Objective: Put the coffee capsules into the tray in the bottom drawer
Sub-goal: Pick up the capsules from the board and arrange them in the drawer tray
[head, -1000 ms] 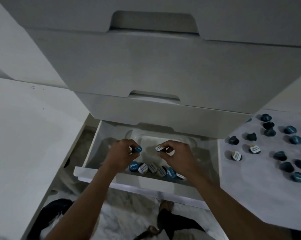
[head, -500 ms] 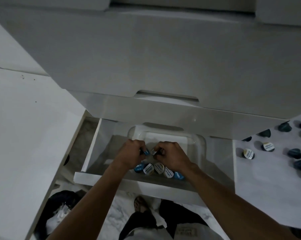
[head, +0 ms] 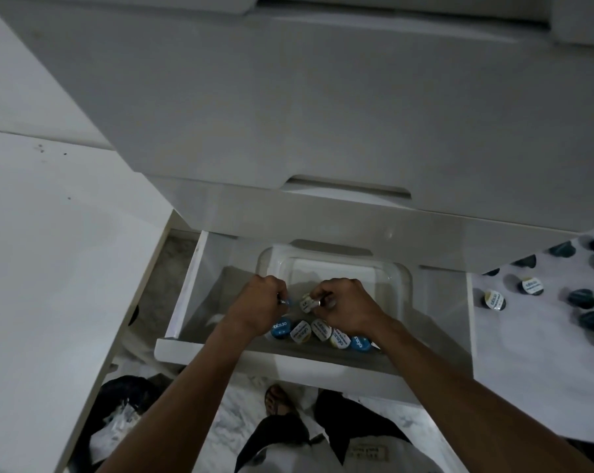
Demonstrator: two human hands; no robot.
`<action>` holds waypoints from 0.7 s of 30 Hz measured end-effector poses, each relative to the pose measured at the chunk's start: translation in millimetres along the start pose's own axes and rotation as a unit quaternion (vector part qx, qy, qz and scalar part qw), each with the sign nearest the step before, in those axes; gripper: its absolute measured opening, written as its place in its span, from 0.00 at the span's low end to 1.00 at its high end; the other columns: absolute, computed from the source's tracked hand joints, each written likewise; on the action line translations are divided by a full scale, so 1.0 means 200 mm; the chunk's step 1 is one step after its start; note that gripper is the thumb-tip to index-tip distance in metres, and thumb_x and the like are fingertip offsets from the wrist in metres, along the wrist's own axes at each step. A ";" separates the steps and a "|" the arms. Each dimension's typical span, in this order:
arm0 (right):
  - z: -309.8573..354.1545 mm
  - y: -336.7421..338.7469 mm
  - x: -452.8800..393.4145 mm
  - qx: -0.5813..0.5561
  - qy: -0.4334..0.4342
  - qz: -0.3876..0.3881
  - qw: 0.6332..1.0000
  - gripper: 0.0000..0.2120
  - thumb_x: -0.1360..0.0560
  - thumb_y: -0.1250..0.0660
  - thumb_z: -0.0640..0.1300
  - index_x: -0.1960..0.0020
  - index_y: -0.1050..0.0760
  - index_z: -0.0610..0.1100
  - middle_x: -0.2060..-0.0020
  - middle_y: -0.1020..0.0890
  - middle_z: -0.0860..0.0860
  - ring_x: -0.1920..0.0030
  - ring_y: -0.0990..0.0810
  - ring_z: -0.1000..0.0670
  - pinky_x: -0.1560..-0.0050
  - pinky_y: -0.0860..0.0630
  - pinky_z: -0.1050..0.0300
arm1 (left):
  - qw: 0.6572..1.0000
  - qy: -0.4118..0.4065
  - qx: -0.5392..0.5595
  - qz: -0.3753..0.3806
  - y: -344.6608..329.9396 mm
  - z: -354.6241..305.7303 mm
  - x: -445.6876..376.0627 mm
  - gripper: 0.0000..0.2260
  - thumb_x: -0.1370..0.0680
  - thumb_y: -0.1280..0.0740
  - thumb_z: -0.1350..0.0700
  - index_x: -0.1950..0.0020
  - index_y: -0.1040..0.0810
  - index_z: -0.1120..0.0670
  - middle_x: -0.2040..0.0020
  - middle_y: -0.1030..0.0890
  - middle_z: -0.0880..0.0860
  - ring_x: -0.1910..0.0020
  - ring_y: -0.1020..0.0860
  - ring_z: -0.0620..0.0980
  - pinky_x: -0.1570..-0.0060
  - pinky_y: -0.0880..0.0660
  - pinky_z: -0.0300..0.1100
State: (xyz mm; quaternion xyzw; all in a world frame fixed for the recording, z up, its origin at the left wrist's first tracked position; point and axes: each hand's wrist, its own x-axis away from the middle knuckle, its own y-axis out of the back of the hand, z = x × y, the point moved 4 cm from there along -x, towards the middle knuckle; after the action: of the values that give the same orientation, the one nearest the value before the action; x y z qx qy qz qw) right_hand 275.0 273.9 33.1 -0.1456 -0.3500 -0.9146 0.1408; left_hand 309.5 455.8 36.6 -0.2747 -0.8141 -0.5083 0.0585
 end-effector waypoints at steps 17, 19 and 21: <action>0.01 -0.01 -0.02 -0.048 0.004 -0.029 0.998 0.15 0.28 0.27 0.41 0.41 0.21 0.47 0.47 0.18 0.52 0.50 0.21 0.56 0.47 0.23 0.62 | 0.999 0.004 0.027 -0.042 0.06 -0.04 0.05 0.09 0.25 0.30 0.54 0.46 0.20 0.51 0.53 0.17 0.53 0.60 0.19 0.46 0.53 0.20 0.45; 0.01 0.03 0.01 -0.089 0.016 -0.054 0.994 0.16 0.29 0.26 0.41 0.42 0.20 0.48 0.49 0.17 0.53 0.52 0.20 0.57 0.48 0.24 0.64 | 0.997 0.002 0.050 -0.061 0.09 -0.06 0.07 0.11 0.26 0.28 0.54 0.45 0.20 0.52 0.52 0.16 0.53 0.59 0.18 0.45 0.54 0.20 0.42; 0.02 0.07 0.04 -0.137 0.021 -0.089 0.986 0.16 0.30 0.25 0.39 0.44 0.19 0.47 0.52 0.17 0.54 0.54 0.20 0.59 0.50 0.24 0.67 | 0.992 0.000 0.090 -0.087 0.11 -0.08 0.10 0.13 0.28 0.26 0.53 0.44 0.19 0.53 0.50 0.16 0.51 0.58 0.18 0.43 0.55 0.20 0.37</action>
State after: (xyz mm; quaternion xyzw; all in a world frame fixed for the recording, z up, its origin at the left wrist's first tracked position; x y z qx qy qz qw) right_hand 273.5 266.2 46.6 -0.1123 -0.2303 -0.9656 0.0451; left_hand 302.0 456.8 69.9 -0.1963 -0.8775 -0.4359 0.0386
